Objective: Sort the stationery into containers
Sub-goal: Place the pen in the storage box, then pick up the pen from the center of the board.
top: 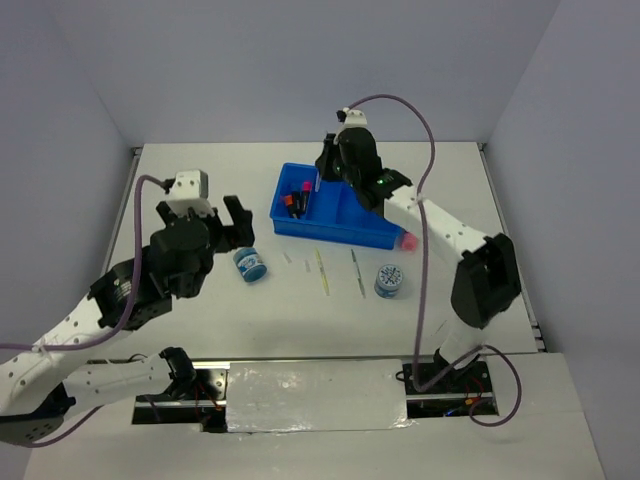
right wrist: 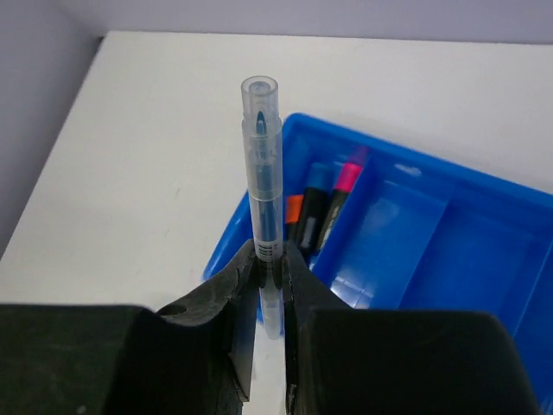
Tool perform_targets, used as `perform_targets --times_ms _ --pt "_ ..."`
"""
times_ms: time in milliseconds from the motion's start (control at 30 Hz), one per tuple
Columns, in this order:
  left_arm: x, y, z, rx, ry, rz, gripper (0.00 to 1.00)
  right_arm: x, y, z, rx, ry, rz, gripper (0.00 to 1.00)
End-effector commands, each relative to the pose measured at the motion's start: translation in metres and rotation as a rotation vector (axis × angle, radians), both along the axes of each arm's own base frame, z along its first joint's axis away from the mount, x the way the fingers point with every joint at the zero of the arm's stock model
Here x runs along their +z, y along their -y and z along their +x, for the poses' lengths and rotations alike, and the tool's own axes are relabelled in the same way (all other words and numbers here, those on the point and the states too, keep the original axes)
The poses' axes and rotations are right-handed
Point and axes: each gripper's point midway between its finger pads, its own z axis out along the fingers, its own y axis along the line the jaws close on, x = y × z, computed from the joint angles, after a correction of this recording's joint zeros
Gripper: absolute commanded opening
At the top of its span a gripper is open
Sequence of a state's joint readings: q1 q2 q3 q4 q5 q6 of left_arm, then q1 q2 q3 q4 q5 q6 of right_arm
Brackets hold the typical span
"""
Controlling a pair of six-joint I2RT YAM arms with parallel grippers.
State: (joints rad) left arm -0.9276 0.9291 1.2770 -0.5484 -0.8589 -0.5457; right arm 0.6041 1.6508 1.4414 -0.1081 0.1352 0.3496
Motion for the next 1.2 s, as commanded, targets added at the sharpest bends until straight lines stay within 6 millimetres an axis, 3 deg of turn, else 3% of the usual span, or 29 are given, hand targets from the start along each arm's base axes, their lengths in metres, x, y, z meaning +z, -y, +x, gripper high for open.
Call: perform_targets --times_ms 0,33,100,133,167,333,433,533,700,833,900,933,967,1000,1033,1067,1133,1167 --pt "-0.025 -0.013 -0.015 -0.054 -0.014 0.052 0.99 -0.020 0.017 0.042 -0.136 -0.077 0.020 0.00" --pt "-0.038 -0.021 -0.020 -0.051 -0.015 0.065 0.99 -0.042 0.016 0.052 -0.157 -0.113 0.012 0.00" --pt "-0.046 -0.026 -0.024 -0.052 -0.014 0.059 0.99 -0.048 0.014 0.064 -0.168 -0.116 0.015 0.00" --pt "-0.049 -0.029 -0.028 -0.056 -0.014 0.046 0.99 -0.067 0.012 0.070 -0.177 -0.145 -0.007 0.00" --pt "-0.048 -0.029 -0.030 -0.069 -0.006 0.037 0.99 -0.073 0.014 0.074 -0.189 -0.156 -0.015 0.01" --pt "-0.049 -0.026 -0.032 -0.088 -0.006 0.026 0.99 -0.103 0.007 0.076 -0.185 -0.219 -0.021 0.03" --pt "-0.056 -0.019 -0.029 -0.099 -0.033 0.043 0.99 -0.114 0.014 0.068 -0.212 -0.237 -0.004 0.11" --pt "-0.061 -0.016 -0.028 -0.103 -0.055 0.063 0.99 -0.129 0.016 0.061 -0.215 -0.260 -0.004 0.36" --pt "-0.061 -0.013 -0.028 -0.118 -0.058 0.069 0.99 -0.123 0.012 0.063 -0.184 -0.266 -0.029 0.61" --pt "-0.059 -0.015 -0.029 -0.114 -0.053 0.062 0.99 -0.080 0.017 0.060 -0.183 -0.200 -0.026 0.63" --pt "-0.059 -0.017 -0.028 -0.104 -0.050 0.061 0.99 -0.060 0.016 0.049 -0.133 -0.143 -0.043 0.63" --pt "-0.061 -0.018 -0.028 -0.096 -0.058 0.066 0.99 -0.027 0.018 0.038 -0.111 -0.081 -0.026 0.63" --pt "-0.062 -0.019 -0.028 -0.090 -0.061 0.067 0.99 -0.026 0.013 0.022 -0.073 -0.068 -0.050 0.63" --pt "-0.061 -0.021 -0.027 -0.070 -0.064 0.067 0.99 0.000 0.014 0.005 -0.026 -0.008 -0.063 0.61" --pt "-0.062 -0.023 -0.026 -0.058 -0.071 0.072 0.99 0.002 0.012 -0.007 0.000 -0.006 -0.080 0.57" --pt "-0.064 -0.026 -0.027 -0.043 -0.088 0.088 0.99 -0.018 0.009 -0.029 0.038 -0.056 -0.131 0.54" --pt "-0.073 -0.031 -0.025 0.002 -0.123 0.107 0.99 -0.024 0.011 -0.057 0.060 -0.087 -0.156 0.50" --pt "-0.079 -0.034 -0.027 0.016 -0.151 0.131 0.99 -0.053 0.010 -0.081 0.069 -0.163 -0.204 0.49"
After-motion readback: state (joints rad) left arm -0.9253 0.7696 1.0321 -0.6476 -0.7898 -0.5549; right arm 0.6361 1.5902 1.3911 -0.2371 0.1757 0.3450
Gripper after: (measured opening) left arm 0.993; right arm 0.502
